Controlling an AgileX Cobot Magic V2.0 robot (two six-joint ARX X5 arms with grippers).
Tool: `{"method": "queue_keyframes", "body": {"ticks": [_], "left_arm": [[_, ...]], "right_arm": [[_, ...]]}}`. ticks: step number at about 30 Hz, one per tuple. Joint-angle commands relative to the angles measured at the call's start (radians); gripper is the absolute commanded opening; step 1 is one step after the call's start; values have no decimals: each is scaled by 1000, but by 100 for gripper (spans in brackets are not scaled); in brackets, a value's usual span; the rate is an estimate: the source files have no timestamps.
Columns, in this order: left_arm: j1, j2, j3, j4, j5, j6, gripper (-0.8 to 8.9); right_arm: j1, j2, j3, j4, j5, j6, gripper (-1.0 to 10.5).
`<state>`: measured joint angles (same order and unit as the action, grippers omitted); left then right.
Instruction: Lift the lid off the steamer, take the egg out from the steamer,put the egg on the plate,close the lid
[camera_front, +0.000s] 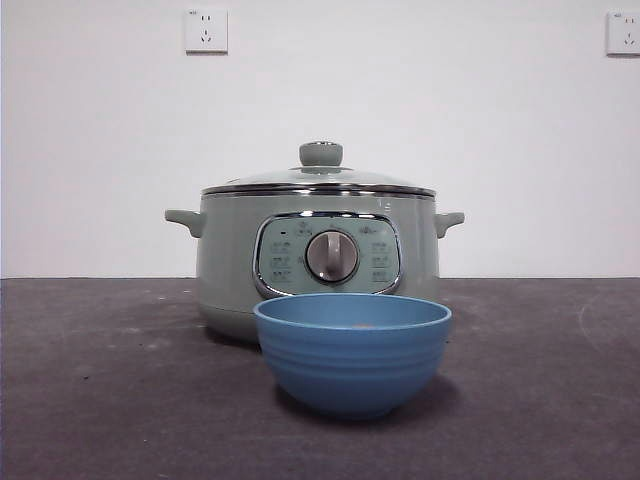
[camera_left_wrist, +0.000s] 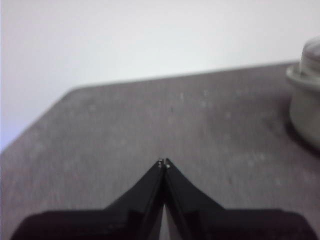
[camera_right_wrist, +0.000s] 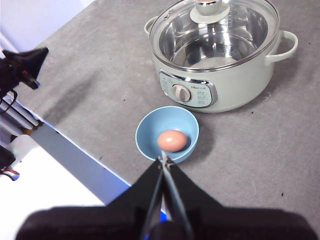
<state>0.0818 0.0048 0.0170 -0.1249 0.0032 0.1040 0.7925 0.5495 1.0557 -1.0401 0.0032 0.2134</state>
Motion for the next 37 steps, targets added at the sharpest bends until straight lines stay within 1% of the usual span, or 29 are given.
{"method": "queue_keyframes", "body": {"ticks": [1,6,27,28,29,31,32,34,37], "left_arm": [[3,-2,-14,-70,2,-12,-3],[3,-3,-14,-61,2,-42,-3],[4,-2,-14,-56,-1,-42,-3],[4,-2,-14,-56,-1,-42,-3],[4,-2,-14,-56,-1,-42,-3],[4,-2,-14,-56,0,-42,-3],[4,-2,-14,-56,-1,-42,-3],[4,-2,-14,-56,-1,-42,-3],[4,-2,-14,-56,-1,-42,-3]], "right_arm": [[2,0,2,6,3,-4,1],[2,0,2,5,3,-4,2],[2,0,2,5,3,-4,1],[2,0,2,10,6,-25,1],[-1,0,2,20,30,-54,1],[-29,-3,2,40,88,-67,1],[-60,-9,2,48,114,-82,1],[-137,-19,-9,74,116,-112,1],[-293,-51,-58,132,100,-122,1]]}}
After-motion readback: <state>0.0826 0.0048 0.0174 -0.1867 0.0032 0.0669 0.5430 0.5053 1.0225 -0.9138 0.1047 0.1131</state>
